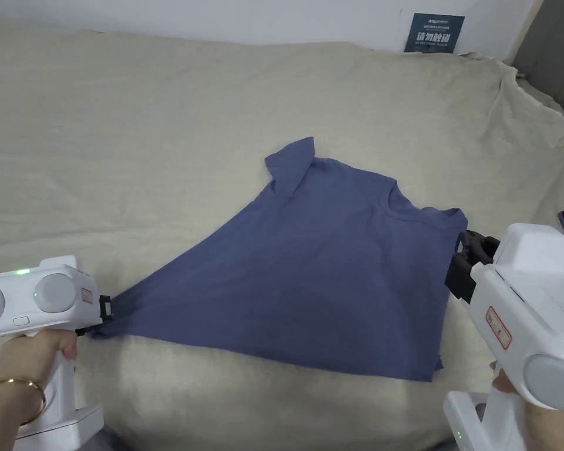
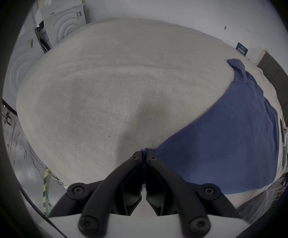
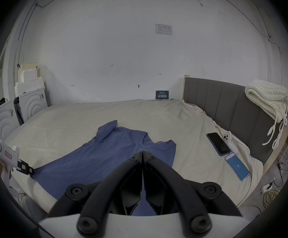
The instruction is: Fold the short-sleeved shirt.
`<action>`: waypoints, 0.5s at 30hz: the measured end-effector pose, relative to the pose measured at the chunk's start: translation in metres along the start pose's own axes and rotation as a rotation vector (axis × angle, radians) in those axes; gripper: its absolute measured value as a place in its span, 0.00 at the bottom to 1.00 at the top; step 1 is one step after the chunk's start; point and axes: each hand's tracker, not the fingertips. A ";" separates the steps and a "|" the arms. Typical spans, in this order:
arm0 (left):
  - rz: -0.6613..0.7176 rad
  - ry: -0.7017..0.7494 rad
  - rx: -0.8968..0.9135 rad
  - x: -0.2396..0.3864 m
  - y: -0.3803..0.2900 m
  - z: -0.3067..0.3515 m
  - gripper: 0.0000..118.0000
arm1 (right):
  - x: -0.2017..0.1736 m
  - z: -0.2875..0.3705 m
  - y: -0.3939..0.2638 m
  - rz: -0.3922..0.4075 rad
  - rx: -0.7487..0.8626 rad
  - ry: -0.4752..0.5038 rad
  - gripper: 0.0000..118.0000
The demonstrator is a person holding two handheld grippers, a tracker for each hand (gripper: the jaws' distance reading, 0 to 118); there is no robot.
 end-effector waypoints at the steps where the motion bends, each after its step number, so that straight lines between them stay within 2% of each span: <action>1: -0.024 0.001 0.013 0.002 -0.001 0.003 0.00 | 0.000 0.000 0.001 0.001 0.001 0.000 0.00; 9: 0.046 -0.071 0.239 -0.002 0.002 0.058 0.00 | 0.002 -0.020 0.028 0.052 -0.013 0.023 0.00; 10: 0.046 -0.070 0.258 -0.001 0.002 0.064 0.00 | 0.000 -0.025 0.036 0.052 -0.019 0.026 0.03; 11: 0.039 -0.072 0.273 0.001 0.002 0.067 0.00 | 0.000 -0.033 0.043 0.041 -0.021 0.034 0.15; 12: 0.032 -0.069 0.295 0.003 0.002 0.070 0.00 | 0.001 -0.043 0.051 0.027 -0.032 0.058 0.37; 13: 0.029 -0.067 0.313 0.006 0.002 0.074 0.00 | 0.001 -0.054 0.059 0.023 -0.066 0.078 0.76; 14: 0.024 -0.066 0.326 0.008 0.002 0.077 0.00 | -0.001 -0.068 0.068 0.021 -0.107 0.108 0.94; 15: 0.024 -0.065 0.336 0.011 0.003 0.078 0.00 | -0.001 -0.081 0.075 0.022 -0.141 0.133 1.00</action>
